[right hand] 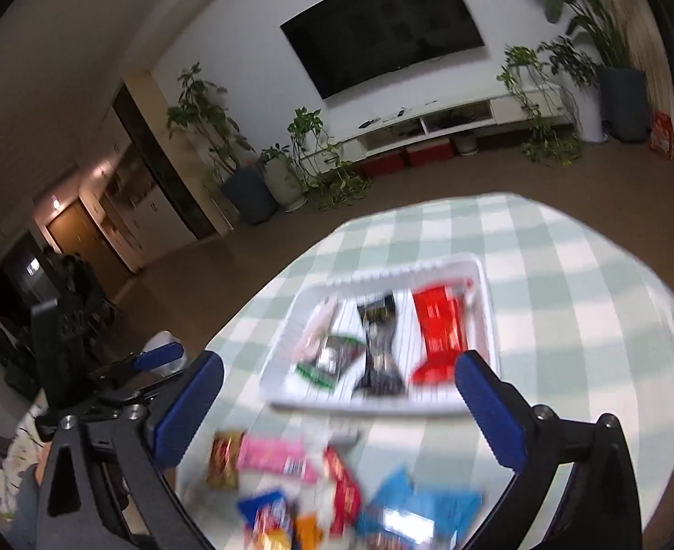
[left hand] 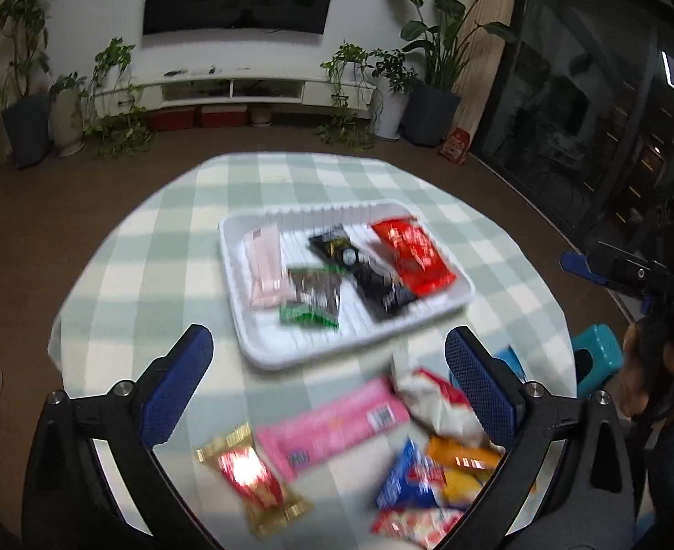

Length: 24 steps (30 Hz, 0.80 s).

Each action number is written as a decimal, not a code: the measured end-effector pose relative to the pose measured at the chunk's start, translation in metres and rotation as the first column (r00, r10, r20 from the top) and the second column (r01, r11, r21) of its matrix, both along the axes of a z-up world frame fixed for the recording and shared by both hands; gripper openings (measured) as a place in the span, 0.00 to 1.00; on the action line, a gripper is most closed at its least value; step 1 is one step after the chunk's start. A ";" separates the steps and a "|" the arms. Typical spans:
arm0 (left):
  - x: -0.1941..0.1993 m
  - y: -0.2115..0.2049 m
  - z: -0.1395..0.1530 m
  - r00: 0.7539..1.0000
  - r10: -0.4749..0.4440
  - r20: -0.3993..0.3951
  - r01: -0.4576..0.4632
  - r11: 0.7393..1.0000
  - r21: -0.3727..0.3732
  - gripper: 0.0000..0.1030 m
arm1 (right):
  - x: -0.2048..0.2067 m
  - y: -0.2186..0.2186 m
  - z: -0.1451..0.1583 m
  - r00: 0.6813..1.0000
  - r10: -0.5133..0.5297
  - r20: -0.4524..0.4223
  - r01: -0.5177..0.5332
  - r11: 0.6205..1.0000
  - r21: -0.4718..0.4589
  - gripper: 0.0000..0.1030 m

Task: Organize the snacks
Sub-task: 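Withdraw both grippers from the tray toward the remaining snacks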

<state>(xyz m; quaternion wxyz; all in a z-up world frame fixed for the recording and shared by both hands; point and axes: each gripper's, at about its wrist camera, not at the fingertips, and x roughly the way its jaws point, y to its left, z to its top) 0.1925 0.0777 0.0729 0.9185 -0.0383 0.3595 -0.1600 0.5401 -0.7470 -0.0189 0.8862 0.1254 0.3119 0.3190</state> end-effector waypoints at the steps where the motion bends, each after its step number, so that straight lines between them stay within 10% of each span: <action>1: -0.013 0.003 -0.008 0.999 0.024 -0.031 -0.025 0.999 -0.029 1.00 | -0.009 -0.006 -0.006 1.000 -0.008 -0.008 0.008 1.000 0.013 1.00; 9: -0.097 0.042 -0.097 0.929 0.254 -0.270 -0.324 0.911 -0.255 0.99 | -0.063 -0.047 -0.088 0.965 -0.152 -0.216 0.183 0.974 0.133 1.00; 24: -0.112 -0.002 -0.104 0.926 0.227 -0.301 -0.294 0.935 -0.199 0.99 | -0.074 -0.029 -0.101 0.978 -0.142 -0.151 0.142 0.990 -0.010 0.80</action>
